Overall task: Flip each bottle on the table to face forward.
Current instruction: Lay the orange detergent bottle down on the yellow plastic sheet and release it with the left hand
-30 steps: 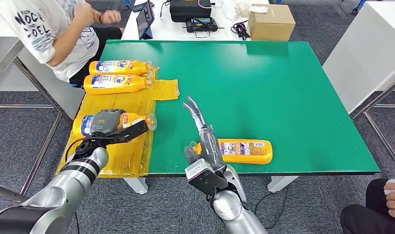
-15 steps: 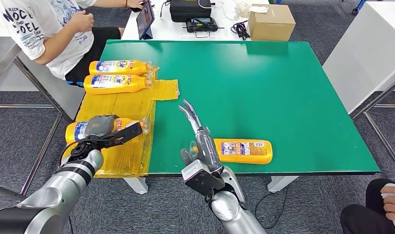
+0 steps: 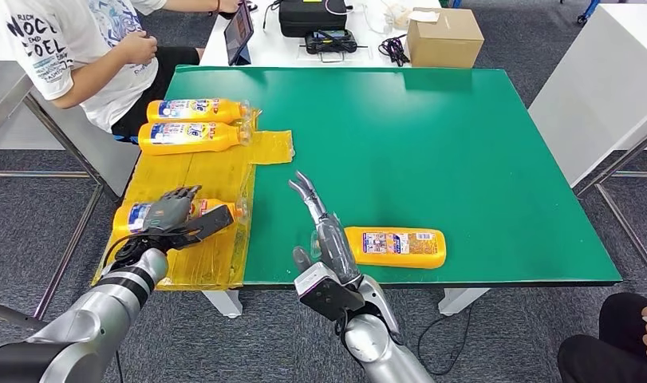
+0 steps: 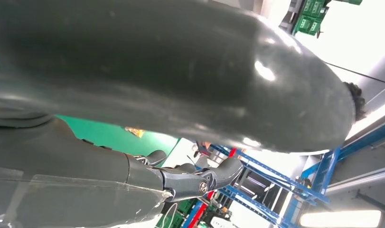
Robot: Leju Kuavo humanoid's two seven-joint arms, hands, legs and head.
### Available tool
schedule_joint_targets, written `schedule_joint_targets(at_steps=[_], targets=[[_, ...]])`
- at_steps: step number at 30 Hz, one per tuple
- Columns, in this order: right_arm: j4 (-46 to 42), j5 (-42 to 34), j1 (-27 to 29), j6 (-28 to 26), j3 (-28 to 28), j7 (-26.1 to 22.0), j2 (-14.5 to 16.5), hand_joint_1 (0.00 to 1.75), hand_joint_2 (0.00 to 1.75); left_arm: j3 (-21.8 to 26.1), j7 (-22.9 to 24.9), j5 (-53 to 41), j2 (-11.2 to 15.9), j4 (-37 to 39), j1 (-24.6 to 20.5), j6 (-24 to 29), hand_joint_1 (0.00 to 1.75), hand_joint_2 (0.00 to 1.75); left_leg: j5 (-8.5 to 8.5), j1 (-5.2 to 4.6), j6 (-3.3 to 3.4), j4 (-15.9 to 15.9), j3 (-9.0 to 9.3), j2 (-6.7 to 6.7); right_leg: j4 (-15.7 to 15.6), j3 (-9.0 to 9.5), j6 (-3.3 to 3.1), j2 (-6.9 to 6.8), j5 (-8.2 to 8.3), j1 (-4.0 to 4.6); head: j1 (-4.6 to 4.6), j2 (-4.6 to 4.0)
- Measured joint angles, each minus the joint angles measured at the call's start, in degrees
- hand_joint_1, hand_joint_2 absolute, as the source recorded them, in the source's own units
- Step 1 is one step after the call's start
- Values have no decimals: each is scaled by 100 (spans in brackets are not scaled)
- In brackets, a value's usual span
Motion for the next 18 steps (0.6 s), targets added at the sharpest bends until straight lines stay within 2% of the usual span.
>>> schedule_joint_targets(at_steps=[7, 15, 18], targets=[[90, -80, -110, -15, 20, -44, 0, 0, 0, 232, -566, 642, 2, -3, -64, -720, 0, 175, 4, 0, 0, -2, 22, -13, -1, 25, -2, -12, -1, 0, 2, 0], [185, -122, -181, -41, 28, -93, 2, 0, 0, 394, -858, 1010, 3, -18, -78, -983, 0, 175, 14, -2, -3, -2, 28, -15, -1, 30, -16, -12, 11, -1, 2, 0], [231, -137, -213, -75, 38, -117, 2, 0, 0, 541, -1204, 1548, -30, -46, -55, -1161, 0, 44, 15, -1, -3, -2, 28, -13, -1, 29, -16, -11, 11, 0, 1, 0]])
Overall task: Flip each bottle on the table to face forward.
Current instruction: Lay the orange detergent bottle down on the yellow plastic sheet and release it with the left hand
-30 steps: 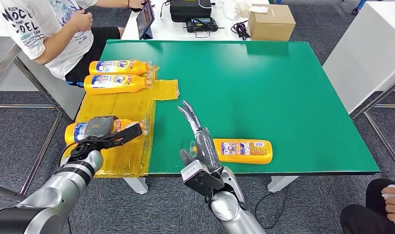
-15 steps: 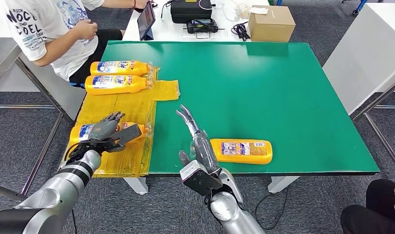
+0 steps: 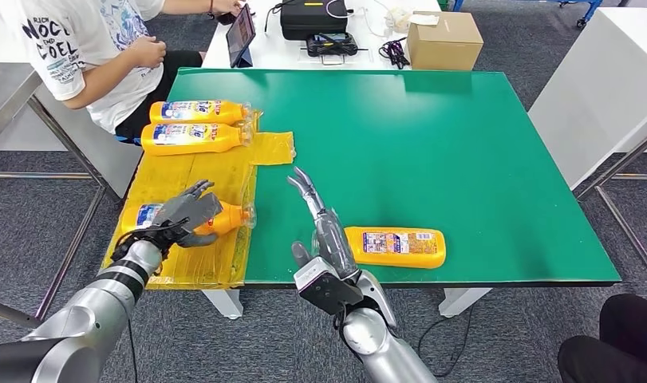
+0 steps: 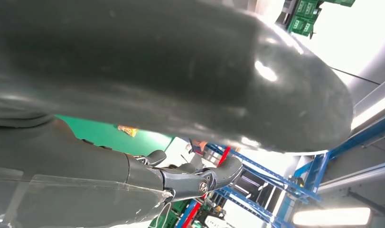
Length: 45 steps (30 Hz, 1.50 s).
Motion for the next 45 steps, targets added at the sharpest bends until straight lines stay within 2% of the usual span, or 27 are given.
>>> schedule_joint_targets(at_steps=[1, 4, 7, 12, 17, 19, 21, 23, 24, 25, 26, 28, 31, 34, 38, 42, 45], targets=[[17, -5, -12, -14, 3, -6, 0, 0, 0, 75, -160, 249, -28, -22, 27, -17, 0, 0, 0, 0, 0, 0, 0, 2, 0, -1, 0, 1, 0, 0, 0, 0], [70, -14, -39, -44, 19, -12, 1, 0, 0, 294, -546, 892, -134, -113, 151, 189, 0, 0, 0, 0, 0, 0, -5, 6, 0, -7, 0, 3, 1, 1, 2, 0], [123, -14, -57, -60, 44, -13, 2, 0, 0, 458, -667, 1134, -249, -218, 252, 469, 0, 0, 1, 1, -1, 1, -15, 7, 0, -18, 1, 4, 2, 2, 1, 0], [161, 6, -64, -91, 89, -1, 15, 0, 0, 666, -1099, 1507, -462, -544, 373, 2004, 0, 0, 1, 2, -1, 1, -28, 7, 1, -30, 1, 3, 2, 2, 1, 0], [181, 18, -68, -99, 120, 19, 31, 0, 0, 780, -1229, 1789, -589, -768, 415, 2288, 0, 0, 1, 2, -1, 1, -34, 8, 1, -35, 1, 3, 2, 3, 1, 0], [198, 20, -71, -102, 129, 30, 32, 0, 0, 789, -1255, 1921, -623, -915, 471, 2679, 0, 87, 1, 2, -1, 1, -34, 12, 1, -36, 1, 5, 2, 2, 1, 0], [219, 27, -72, -119, 142, 39, 33, 0, 0, 819, -1265, 1717, -685, -1296, 613, 3459, 0, 175, 1, 2, -1, 1, -34, 14, 1, -37, 1, 7, 2, 2, 0, 0], [252, 46, -72, -173, 163, 43, 33, 0, 0, 962, -1272, 982, -796, -1922, 808, 4108, 0, 175, 1, 2, -1, 2, -35, 10, 0, -39, 1, 6, 2, 2, 0, 0], [272, 70, -72, -221, 174, 44, 33, 0, 0, 1056, -1275, 626, -861, -2257, 903, 4258, 0, 175, 1, 2, -1, 2, -36, 8, 0, -39, 1, 5, 2, 2, 0, 0], [292, 108, -72, -284, 182, 51, 31, 0, 44, 1126, -1277, 468, -929, -2576, 990, 4321, 0, 175, 1, 2, -1, 1, -36, 8, 0, -39, 1, 5, 2, 2, 0, 0], [311, 172, -71, -372, 187, 77, 24, 0, 87, 1167, -1277, 526, -996, -2878, 1079, 4345, 0, 175, 0, 2, -1, 1, -37, 11, 0, -40, 1, 6, 1, 2, 1, 0], [333, 374, -70, -605, 182, 203, -10, 0, 175, 1120, -1277, 1316, -1093, -3343, 1246, 4334, 0, 175, -1, 1, -1, 1, -36, 19, -1, -43, 1, 10, 2, 2, 1, 0], [318, 853, -49, -987, 87, 526, -134, 0, 175, 840, -1270, 3343, -1168, -3719, 1511, 3953, 0, 175, -2, 0, -1, 2, -35, 12, -4, -44, 1, 8, 2, 1, -1, 0], [211, 1497, 46, -1170, -145, 948, -374, 0, 175, 589, -1217, 4639, -1242, -3927, 1878, 3142, 0, 175, -2, -2, 0, 2, -38, 6, -5, -42, 1, 2, 2, 0, 0, 0], [106, 2261, 212, -1032, -561, 1482, -788, 0, 175, 482, -1081, 5287, -1334, -4091, 2324, 2390, 0, 175, -4, -10, 2, 2, -39, 17, -6, -44, 3, 7, 3, -7, 0, 0], [132, 2805, 220, -270, -857, 2095, -1270, 0, 175, 463, -1065, 5376, -1357, -4240, 2669, 2189, 0, 175, -4, -12, 2, 2, -42, 13, -7, -45, 4, 7, 4, -10, -2, 0], [230, 2898, 67, 244, -1012, 2316, -1613, 0, 175, 463, -1063, 5316, -1366, -4349, 2856, 2129, 0, 175, -3, -12, 2, 2, -44, 16, -6, -46, 6, 8, 6, -9, -2, 0]])
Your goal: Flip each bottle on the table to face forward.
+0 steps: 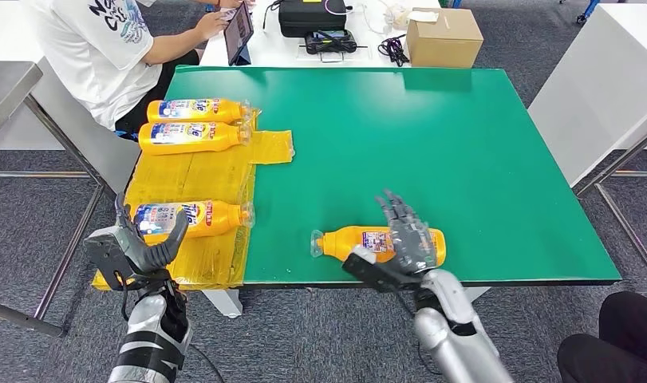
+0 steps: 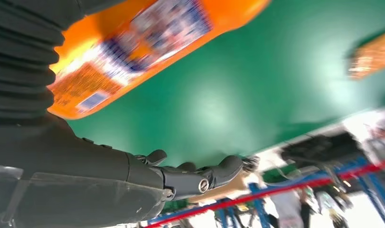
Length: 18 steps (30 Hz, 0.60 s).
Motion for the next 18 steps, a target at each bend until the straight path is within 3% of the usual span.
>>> schedule_joint_targets(at_steps=[7, 18], targets=[[581, -170, -567, 743, -24, 44, -319, 0, 175, -65, 33, -230, -47, -50, 88, -92, 0, 175, 5, 1, 4, 0, 1, -2, 2, 0, 5, 0, 4, 1, -1, 0], [1215, -382, -1084, 876, 284, -57, -307, 0, 175, -162, 28, -320, -109, 65, 30, -138, 0, 175, 5, 1, 4, 0, 0, -3, 2, 0, 5, 0, 4, 0, -1, 0]])
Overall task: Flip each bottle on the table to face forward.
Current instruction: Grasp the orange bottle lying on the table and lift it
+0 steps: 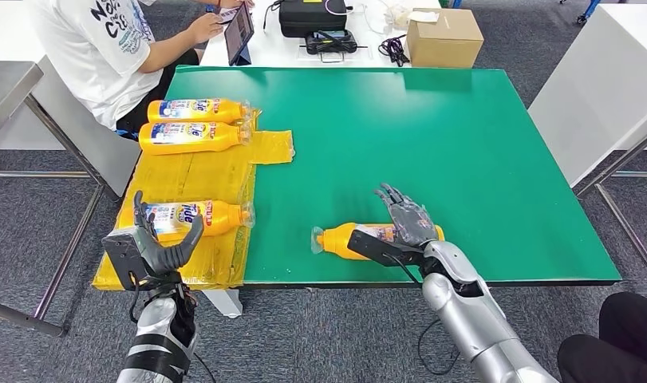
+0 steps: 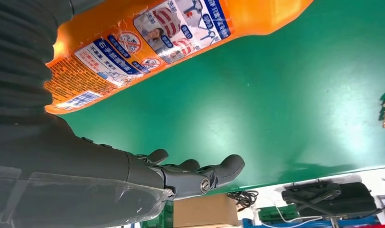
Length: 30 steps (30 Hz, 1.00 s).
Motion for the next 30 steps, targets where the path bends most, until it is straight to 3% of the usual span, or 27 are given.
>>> schedule_joint_targets(at_steps=[5, 16, 30], targets=[[162, -187, -111, 92, 98, -44, 4, 0, 175, -26, -4, -21, -1, 56, -23, -14, 0, 175, 0, -1, 0, 0, 0, 1, 0, 0, 0, 0, 1, 0, 1, 0], [806, -1354, -608, 823, 506, -536, 14, 0, 175, -123, -107, -75, -4, 498, -337, 27, 0, 175, 2, 0, 1, 2, 1, 0, 1, 0, 2, 0, 2, 0, 1, 0], [837, -1837, -671, 1047, 974, -540, -592, 0, 175, -202, -131, -49, -4, 770, -445, -4, 0, 175, 1, -8, 2, 3, -1, 0, 0, -1, 3, 0, 3, -6, 1, 0]])
